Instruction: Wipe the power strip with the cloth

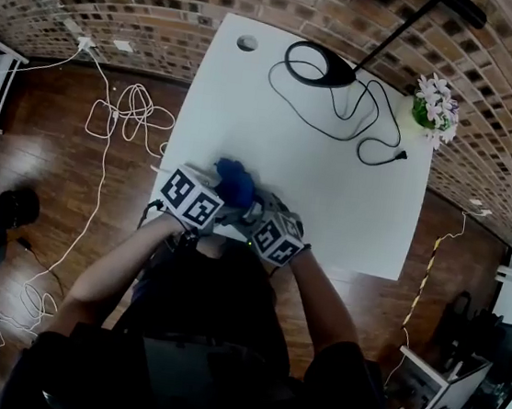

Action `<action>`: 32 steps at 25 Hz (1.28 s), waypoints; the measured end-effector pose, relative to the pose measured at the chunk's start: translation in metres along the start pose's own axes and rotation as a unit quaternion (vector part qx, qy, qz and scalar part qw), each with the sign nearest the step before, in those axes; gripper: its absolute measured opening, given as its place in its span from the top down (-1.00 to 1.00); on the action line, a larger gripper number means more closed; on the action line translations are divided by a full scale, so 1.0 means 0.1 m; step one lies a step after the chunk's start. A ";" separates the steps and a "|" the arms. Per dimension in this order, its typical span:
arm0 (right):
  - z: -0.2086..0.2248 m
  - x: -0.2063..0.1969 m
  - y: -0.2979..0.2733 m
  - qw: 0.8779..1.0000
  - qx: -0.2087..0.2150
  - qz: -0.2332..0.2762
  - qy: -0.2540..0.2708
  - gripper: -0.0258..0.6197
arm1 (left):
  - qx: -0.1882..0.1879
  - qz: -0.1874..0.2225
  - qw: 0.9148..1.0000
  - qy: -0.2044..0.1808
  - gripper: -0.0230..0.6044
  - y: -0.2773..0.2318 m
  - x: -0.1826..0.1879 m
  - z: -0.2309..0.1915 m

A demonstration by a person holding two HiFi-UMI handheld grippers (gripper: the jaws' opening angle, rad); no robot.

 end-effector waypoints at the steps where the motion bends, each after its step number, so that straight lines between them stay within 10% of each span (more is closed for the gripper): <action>1: 0.00 0.00 0.00 1.000 0.000 0.000 0.000 0.09 | -0.002 0.000 1.000 0.001 0.77 0.00 0.00 0.00; 22: 0.01 -0.02 -0.02 1.000 -0.005 -0.003 -0.008 0.07 | 0.035 0.043 0.997 0.057 0.78 0.70 0.06 -0.51; 32: 0.00 -0.02 -0.02 1.000 -0.005 -0.001 -0.004 0.07 | 0.119 0.049 0.992 -0.008 0.78 0.97 0.18 -0.75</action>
Point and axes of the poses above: the fingertips, and each gripper's own axes: y backward along the fingers, z to its right, x out of its top, the point moved 1 cm from there along y, backward along the fingers, and after that the axes turned 14 degrees about z, right-handed, at the moved point
